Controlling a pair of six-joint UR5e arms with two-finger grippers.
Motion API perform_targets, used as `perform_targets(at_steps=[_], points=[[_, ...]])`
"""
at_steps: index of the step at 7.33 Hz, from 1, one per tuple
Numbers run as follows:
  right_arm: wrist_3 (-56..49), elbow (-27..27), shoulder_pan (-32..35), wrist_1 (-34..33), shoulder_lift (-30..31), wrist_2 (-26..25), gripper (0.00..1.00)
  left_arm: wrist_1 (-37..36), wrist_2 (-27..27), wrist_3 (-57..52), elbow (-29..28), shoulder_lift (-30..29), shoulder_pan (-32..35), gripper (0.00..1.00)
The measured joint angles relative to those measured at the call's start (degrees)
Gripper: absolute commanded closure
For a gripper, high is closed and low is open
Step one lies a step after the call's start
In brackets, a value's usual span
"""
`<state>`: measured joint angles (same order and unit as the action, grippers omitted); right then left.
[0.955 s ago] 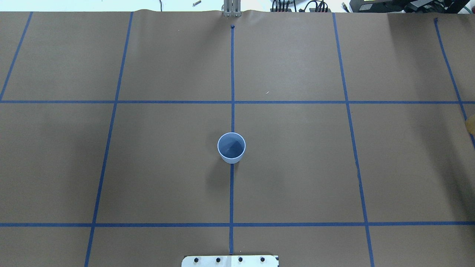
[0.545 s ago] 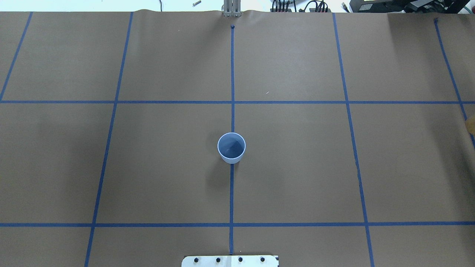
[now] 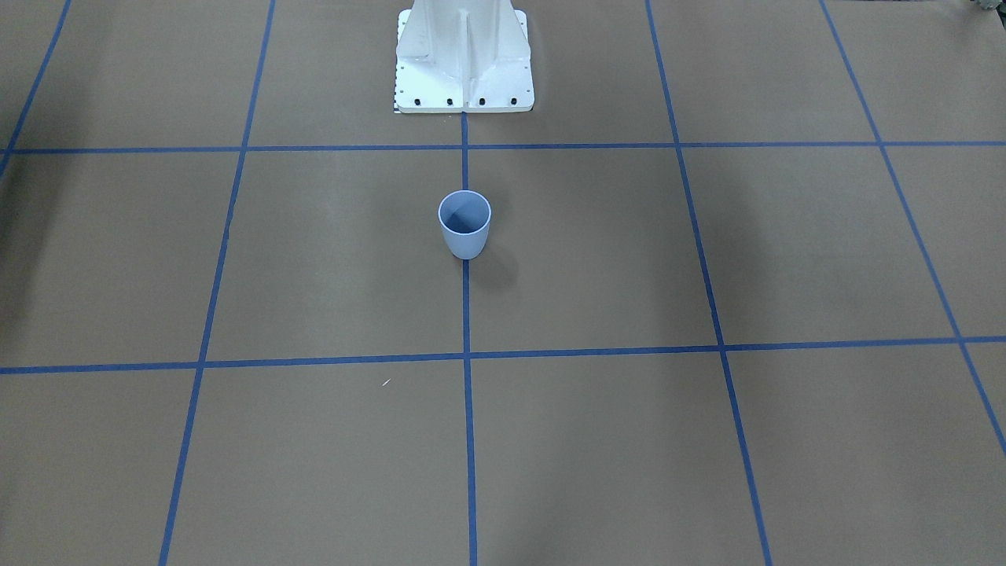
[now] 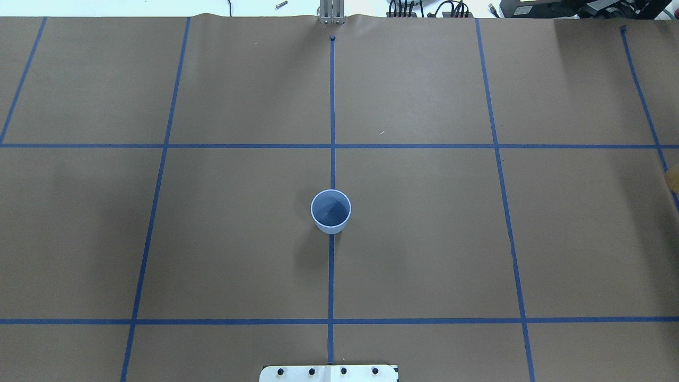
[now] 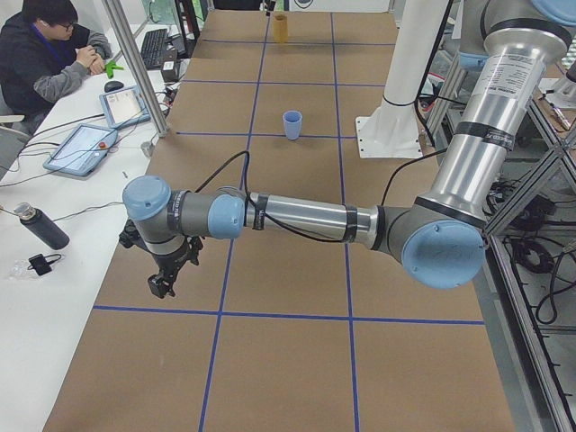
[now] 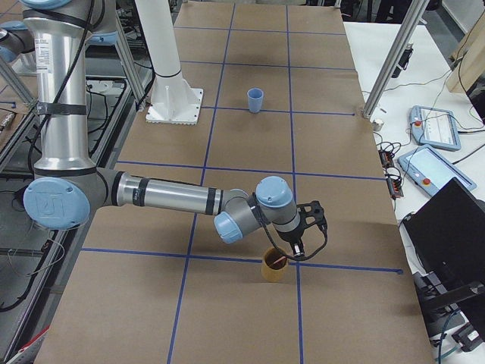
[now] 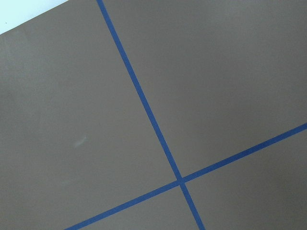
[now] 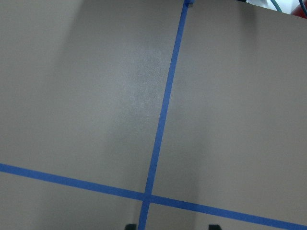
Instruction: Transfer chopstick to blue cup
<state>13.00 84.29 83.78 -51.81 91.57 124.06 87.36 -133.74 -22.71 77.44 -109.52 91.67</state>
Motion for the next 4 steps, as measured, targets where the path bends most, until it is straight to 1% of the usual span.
perform_targets(at_steps=[2, 4], points=[[-0.41, 0.57, 1.12, 0.09, 0.64, 0.94, 1.00, 0.01, -0.03, 0.18, 0.09, -0.05, 0.00, 0.02], [-0.84, 1.94, 3.77, 0.09, 1.87, 3.22, 1.00, 0.01, -0.03, 0.35, 0.27, -0.08, 0.00, 0.02]])
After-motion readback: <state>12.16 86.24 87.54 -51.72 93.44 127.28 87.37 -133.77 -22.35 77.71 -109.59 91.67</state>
